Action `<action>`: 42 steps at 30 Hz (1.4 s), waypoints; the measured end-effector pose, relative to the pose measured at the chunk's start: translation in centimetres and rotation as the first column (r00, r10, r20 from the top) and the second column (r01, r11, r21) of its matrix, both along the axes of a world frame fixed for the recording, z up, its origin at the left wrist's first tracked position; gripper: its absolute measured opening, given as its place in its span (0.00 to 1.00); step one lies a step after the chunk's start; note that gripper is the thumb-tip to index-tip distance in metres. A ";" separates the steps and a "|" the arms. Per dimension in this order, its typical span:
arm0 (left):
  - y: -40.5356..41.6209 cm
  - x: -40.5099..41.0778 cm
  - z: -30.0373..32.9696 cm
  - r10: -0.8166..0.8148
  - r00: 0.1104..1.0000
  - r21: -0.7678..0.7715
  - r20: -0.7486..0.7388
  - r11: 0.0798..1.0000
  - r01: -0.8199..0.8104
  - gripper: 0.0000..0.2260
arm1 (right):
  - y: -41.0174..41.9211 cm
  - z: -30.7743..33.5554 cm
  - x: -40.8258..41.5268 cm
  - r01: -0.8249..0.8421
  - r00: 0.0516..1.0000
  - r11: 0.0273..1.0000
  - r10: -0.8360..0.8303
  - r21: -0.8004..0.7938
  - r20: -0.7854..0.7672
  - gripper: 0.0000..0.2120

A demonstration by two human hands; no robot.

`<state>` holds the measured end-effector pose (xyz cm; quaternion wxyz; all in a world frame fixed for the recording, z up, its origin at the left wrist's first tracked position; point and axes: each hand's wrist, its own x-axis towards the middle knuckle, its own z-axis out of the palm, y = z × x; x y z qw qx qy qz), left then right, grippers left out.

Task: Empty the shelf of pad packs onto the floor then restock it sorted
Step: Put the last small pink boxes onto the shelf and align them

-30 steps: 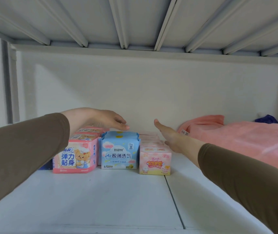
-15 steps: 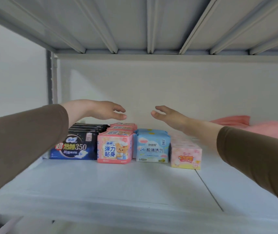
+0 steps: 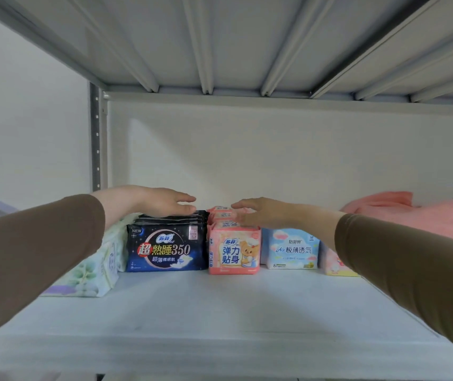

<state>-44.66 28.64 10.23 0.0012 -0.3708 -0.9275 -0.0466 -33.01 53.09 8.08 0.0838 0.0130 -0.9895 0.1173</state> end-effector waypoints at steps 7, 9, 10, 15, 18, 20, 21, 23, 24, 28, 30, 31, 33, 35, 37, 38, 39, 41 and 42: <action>0.3 -1.6 -1.8 0.019 0.998 -0.113 0.060 0.994 -0.012 0.28 | -0.3 -0.6 -1.7 0.050 0.993 0.991 -0.063 0.128 0.099 0.25; 0.6 -1.5 -2.1 0.010 0.994 -0.105 0.110 0.994 0.002 0.27 | -0.4 -0.7 -1.8 0.040 0.991 0.992 -0.055 0.124 0.121 0.24; 0.7 -1.5 -2.2 0.008 0.992 -0.097 0.127 0.995 0.004 0.27 | -0.5 -0.7 -1.8 0.035 0.991 0.992 -0.050 0.121 0.125 0.24; 0.7 -1.8 -2.5 0.004 0.989 -0.077 0.145 0.997 0.008 0.26 | -0.8 -0.7 -1.9 0.017 0.990 0.991 -0.035 0.133 0.133 0.23; 0.0 -1.7 -2.1 -0.037 0.983 0.000 0.182 0.999 0.037 0.25 | -0.8 -0.4 -2.1 0.008 0.993 0.992 -0.023 0.128 0.119 0.21; -1.2 -1.7 -1.2 -0.048 0.986 0.083 0.162 0.996 0.035 0.26 | -0.7 0.1 -2.1 -0.004 0.998 0.996 -0.001 0.091 0.058 0.24; -2.1 -1.9 -0.7 -0.047 0.986 0.132 0.160 0.991 0.026 0.28 | -0.9 0.4 -2.0 -0.015 1.000 0.998 0.015 0.064 0.006 0.25; -4.6 -2.4 0.2 -0.022 0.982 0.233 0.190 0.972 -0.024 0.30 | -1.6 1.0 -2.0 -0.050 0.994 0.999 0.050 0.006 -0.095 0.24; -5.9 -2.6 0.5 0.005 0.976 0.273 0.216 0.960 -0.065 0.32 | -2.1 1.2 -2.1 -0.075 0.988 0.997 0.072 -0.015 -0.135 0.24; -10.1 -3.3 0.4 0.112 0.952 0.348 0.284 0.913 -0.211 0.35 | -5.3 1.4 -2.9 -0.172 0.960 0.984 0.156 -0.052 -0.232 0.24; -11.9 -3.5 0.0 0.151 0.938 0.362 0.312 0.894 -0.264 0.36 | -7.6 1.4 -3.3 -0.209 0.947 0.976 0.187 -0.059 -0.260 0.24; -12.7 -3.8 -0.3 0.177 0.926 0.360 0.334 0.884 -0.299 0.36 | -8.8 1.3 -3.5 -0.225 0.943 0.972 0.200 -0.063 -0.267 0.25; -14.6 -4.3 -0.7 0.214 0.905 0.365 0.367 0.862 -0.352 0.38 | -11.1 1.1 -4.0 -0.247 0.938 0.966 0.217 -0.081 -0.272 0.25; -16.1 -4.9 -1.2 0.224 0.894 0.391 0.389 0.838 -0.380 0.39 | -13.4 0.7 -4.4 -0.266 0.931 0.961 0.236 -0.073 -0.280 0.26; -17.1 -5.4 -1.7 0.228 0.887 0.424 0.401 0.813 -0.400 0.36 | -15.7 0.1 -4.6 -0.276 0.930 0.960 0.252 -0.055 -0.268 0.26; -17.4 -5.7 -2.0 0.224 0.887 0.440 0.404 0.802 -0.403 0.35 | -16.8 -0.2 -4.7 -0.282 0.932 0.958 0.259 -0.057 -0.255 0.26; -17.6 -5.8 -2.4 0.211 0.887 0.452 0.412 0.798 -0.399 0.34 | -17.8 -0.5 -4.7 -0.288 0.935 0.955 0.265 -0.066 -0.237 0.27; -18.0 -6.4 -3.2 0.191 0.878 0.473 0.438 0.782 -0.406 0.35 | -19.7 -1.2 -4.9 -0.298 0.941 0.951 0.280 -0.075 -0.188 0.30; -18.2 -6.6 -3.6 0.187 0.869 0.483 0.457 0.769 -0.419 0.36 | -20.4 -1.5 -5.0 -0.297 0.946 0.953 0.284 -0.064 -0.158 0.31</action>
